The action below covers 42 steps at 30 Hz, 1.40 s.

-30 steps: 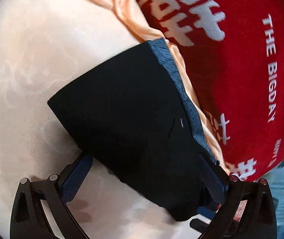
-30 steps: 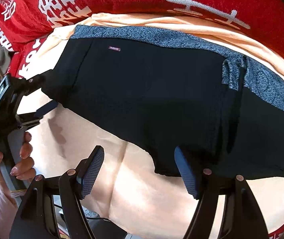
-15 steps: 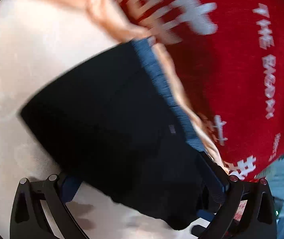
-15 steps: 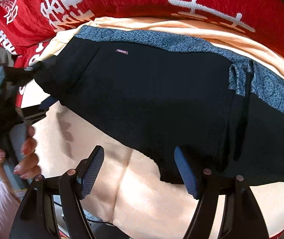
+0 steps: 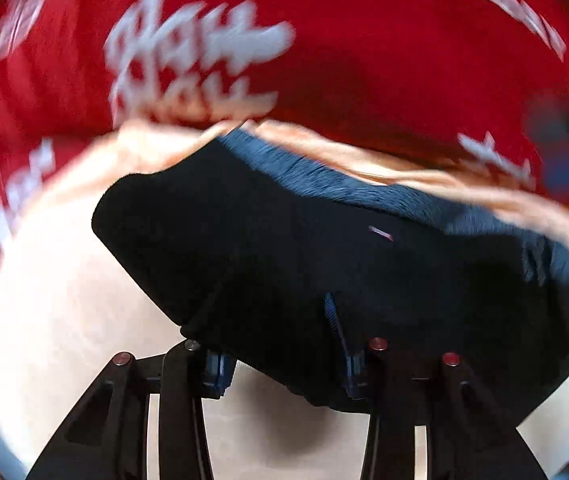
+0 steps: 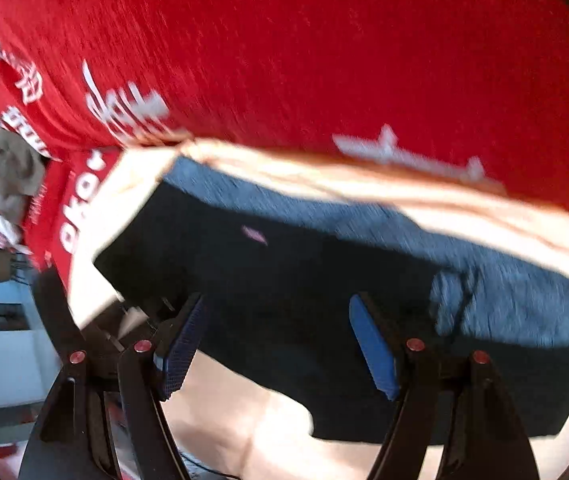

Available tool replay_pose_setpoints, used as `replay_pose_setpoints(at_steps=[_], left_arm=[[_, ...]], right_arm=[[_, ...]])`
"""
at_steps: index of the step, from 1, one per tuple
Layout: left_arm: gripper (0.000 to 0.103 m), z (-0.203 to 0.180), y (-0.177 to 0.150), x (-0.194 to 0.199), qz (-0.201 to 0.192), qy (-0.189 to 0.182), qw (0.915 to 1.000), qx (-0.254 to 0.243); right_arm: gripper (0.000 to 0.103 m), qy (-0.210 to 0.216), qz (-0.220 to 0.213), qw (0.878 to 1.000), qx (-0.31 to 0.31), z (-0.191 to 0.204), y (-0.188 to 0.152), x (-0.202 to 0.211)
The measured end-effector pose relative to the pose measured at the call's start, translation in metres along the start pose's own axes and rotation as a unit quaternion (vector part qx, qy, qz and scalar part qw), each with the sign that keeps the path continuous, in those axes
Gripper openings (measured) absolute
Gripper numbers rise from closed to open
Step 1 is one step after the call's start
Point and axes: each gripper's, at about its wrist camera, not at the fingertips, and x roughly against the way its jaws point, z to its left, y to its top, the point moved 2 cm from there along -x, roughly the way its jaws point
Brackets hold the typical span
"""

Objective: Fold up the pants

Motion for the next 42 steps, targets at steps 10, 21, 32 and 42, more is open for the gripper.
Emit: replay_pose_setpoints(at_steps=[10,21,32,42], left_arm=[[0.042,-0.034,-0.011,0.004,-0.037,0.052,0.9901,-0.125],[0.042,-0.050,-0.008,0.010,-0.041,0.051,0.9859,-0.154],[0.042,-0.113,0.029,0.100,-0.093,-0.036,0.9805,-0.169],[0.042,-0.245,0.027,0.138,-0.082,-0.132,0.9609,-0.229]], right_arm=[[0.080,0.036,0.133,0.981,0.140,0.128,0.058,-0.074],[0.020,-0.047,0.250,0.947,0.195,0.148,0.035,-0.149],[0.018,0.135,0.105,0.981,0.090,0.058,0.016,-0.007],[0.019,0.206,-0.024,0.978,-0.027,-0.085,-0.040,0.113]])
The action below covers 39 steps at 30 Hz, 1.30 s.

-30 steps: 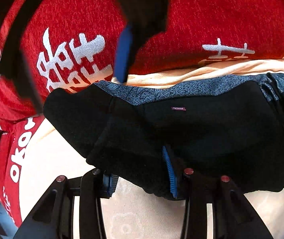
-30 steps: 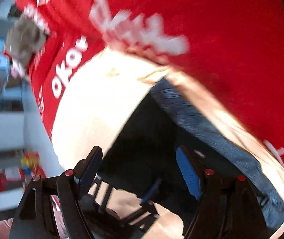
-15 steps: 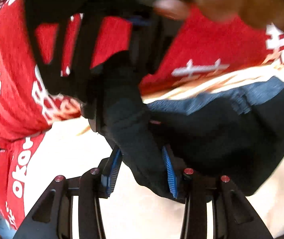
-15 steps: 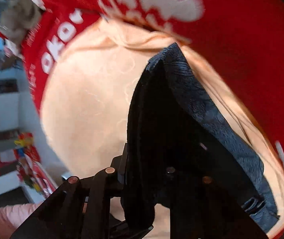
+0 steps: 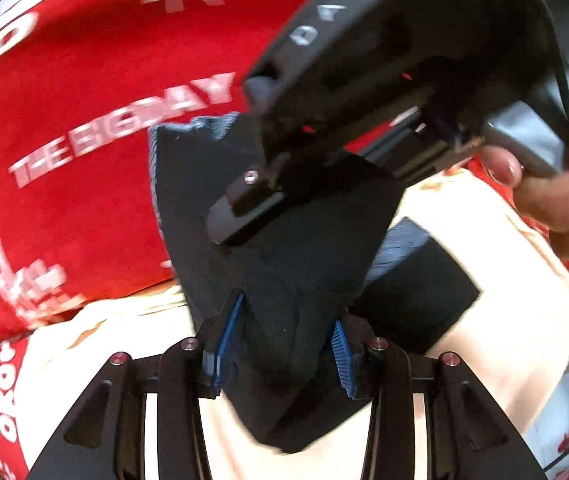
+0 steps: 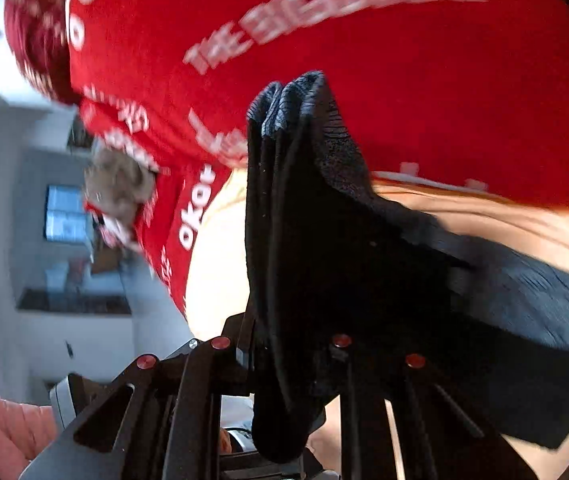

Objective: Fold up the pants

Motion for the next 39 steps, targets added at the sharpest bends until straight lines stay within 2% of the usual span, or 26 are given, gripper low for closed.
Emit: replay_pose_setpoints(at_steps=[4,7,13,18,19,20,21,22,23,25,28,33,37,39], left_arm=[[0.042,-0.054,0.007,-0.029,0.021,-0.019,0.9988,-0.040],[0.042,-0.096,0.005,-0.058,0.045,-0.026,0.9962,-0.070],[0.042,-0.142,-0.002,-0.109,0.091,-0.036,0.9899,-0.103],[0.045,-0.150,-0.012,-0.130,0.110,-0.027,0.9866,-0.117],[0.047,-0.148,-0.013,-0.132,0.110,-0.026,0.9864,-0.119],[0.055,-0.147,-0.013,-0.132,0.112,-0.029,0.9860,-0.121],[0.071,-0.148,-0.012,-0.131,0.116,-0.039,0.9852,-0.121],[0.078,-0.144,-0.011,-0.129,0.116,-0.042,0.9856,-0.115],[0.080,-0.140,-0.009,-0.126,0.113,-0.043,0.9868,-0.107],[0.080,-0.128,-0.005,-0.117,0.116,-0.056,0.9872,-0.094],[0.080,-0.102,-0.005,-0.109,0.119,-0.048,0.9889,-0.075],[0.080,-0.053,-0.013,-0.096,0.137,-0.033,0.9900,0.001],[0.080,-0.015,-0.026,-0.100,0.170,-0.016,0.9827,0.071],[0.080,-0.003,-0.034,-0.099,0.183,-0.015,0.9781,0.097]], right_arm=[[0.019,0.005,-0.044,0.998,-0.050,-0.068,-0.035,0.058],[0.019,0.008,-0.063,0.994,-0.085,-0.118,-0.057,0.080],[0.018,0.015,-0.083,0.984,-0.157,-0.204,-0.094,0.087],[0.018,0.015,-0.082,0.979,-0.186,-0.247,-0.113,0.079],[0.018,0.019,-0.083,0.978,-0.191,-0.253,-0.116,0.075],[0.020,0.023,-0.085,0.977,-0.194,-0.256,-0.118,0.074],[0.021,0.023,-0.088,0.977,-0.195,-0.259,-0.119,0.072],[0.022,0.020,-0.090,0.976,-0.196,-0.260,-0.120,0.074],[0.022,0.017,-0.090,0.977,-0.195,-0.256,-0.119,0.072],[0.023,0.010,-0.092,0.977,-0.194,-0.254,-0.122,0.074],[0.023,-0.013,-0.092,0.978,-0.189,-0.247,-0.126,0.078],[0.025,-0.070,-0.096,0.975,-0.185,-0.228,-0.134,0.086],[0.028,-0.143,-0.098,0.971,-0.164,-0.228,-0.147,0.097],[0.029,-0.160,-0.098,0.969,-0.162,-0.228,-0.150,0.101]])
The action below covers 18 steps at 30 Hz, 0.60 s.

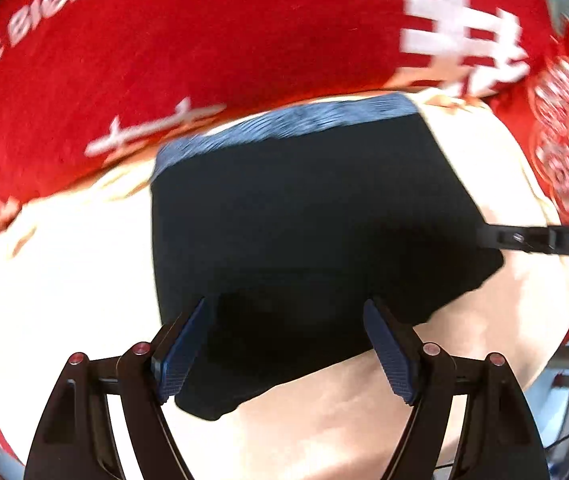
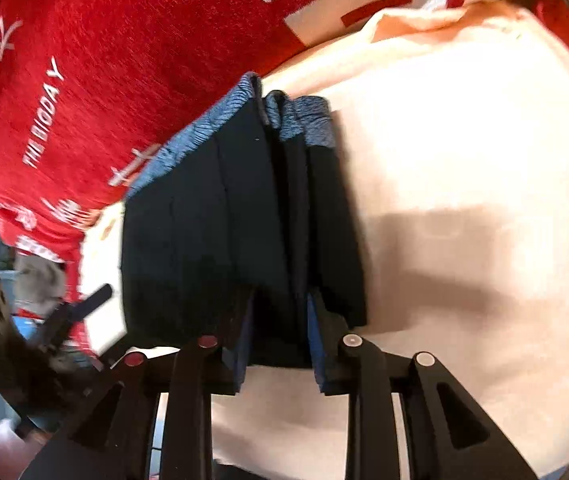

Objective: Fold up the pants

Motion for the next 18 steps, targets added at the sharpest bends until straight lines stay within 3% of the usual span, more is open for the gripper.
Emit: replay_pose_setpoints(at_steps=[6,16,17,18], left_arm=[[0.080,0.016,-0.010,-0.012,0.031,0.002,0.9992,0.027],[0.080,0.018,-0.018,-0.014,0.043,0.010,0.9985,0.034],[0.085,0.019,-0.017,-0.014,0.043,0.010,0.9984,0.035],[0.100,0.021,-0.018,-0.011,0.043,0.009,0.9983,0.038]], right_arm=[[0.031,-0.040,0.002,0.999,-0.006,0.000,-0.004,0.007],[0.031,-0.087,-0.003,0.996,0.008,0.019,-0.016,0.012],[0.031,-0.092,-0.003,0.996,0.011,0.021,-0.017,0.014],[0.031,-0.094,-0.003,0.995,0.013,0.023,-0.017,0.015]])
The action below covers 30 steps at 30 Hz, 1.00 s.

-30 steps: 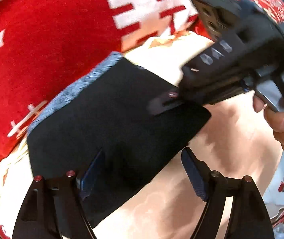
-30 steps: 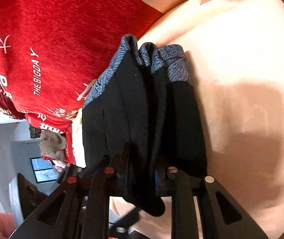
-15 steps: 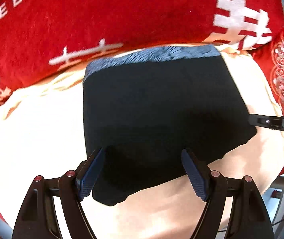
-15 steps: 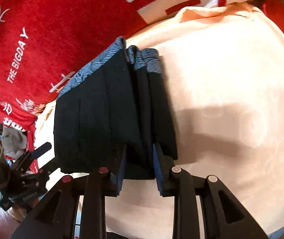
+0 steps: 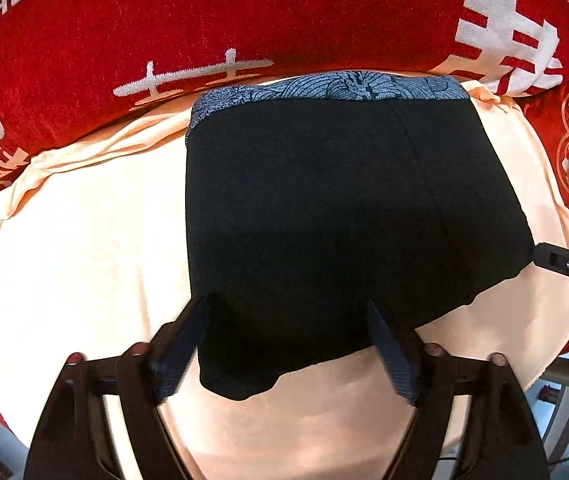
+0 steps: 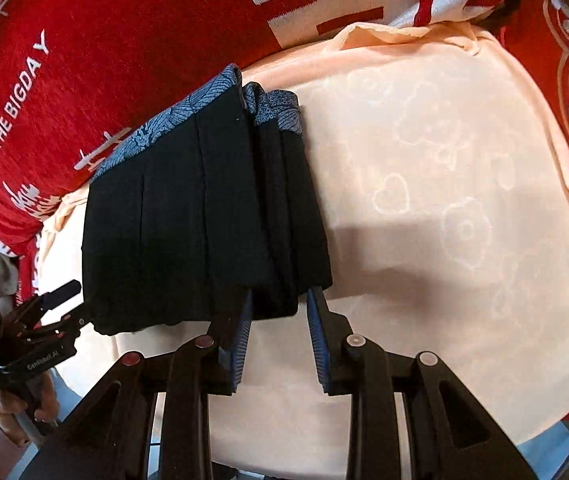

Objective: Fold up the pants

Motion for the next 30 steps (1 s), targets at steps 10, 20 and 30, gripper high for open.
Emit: replay_pose_setpoints(at_steps=[10,20,30], left_arm=[[0.103,0.006,0.004,-0.003,0.003,0.009,0.9998,0.017],[0.103,0.014,0.004,-0.007,0.013,0.007,0.9996,0.025],[0.103,0.019,0.011,-0.012,0.017,0.001,0.9993,0.035]], right_arm=[[0.052,0.002,-0.004,1.000,0.013,0.017,0.001,0.009],[0.082,0.013,-0.005,0.998,0.059,0.039,0.004,0.001],[0.082,0.022,0.013,0.999,0.029,0.022,0.009,-0.005]])
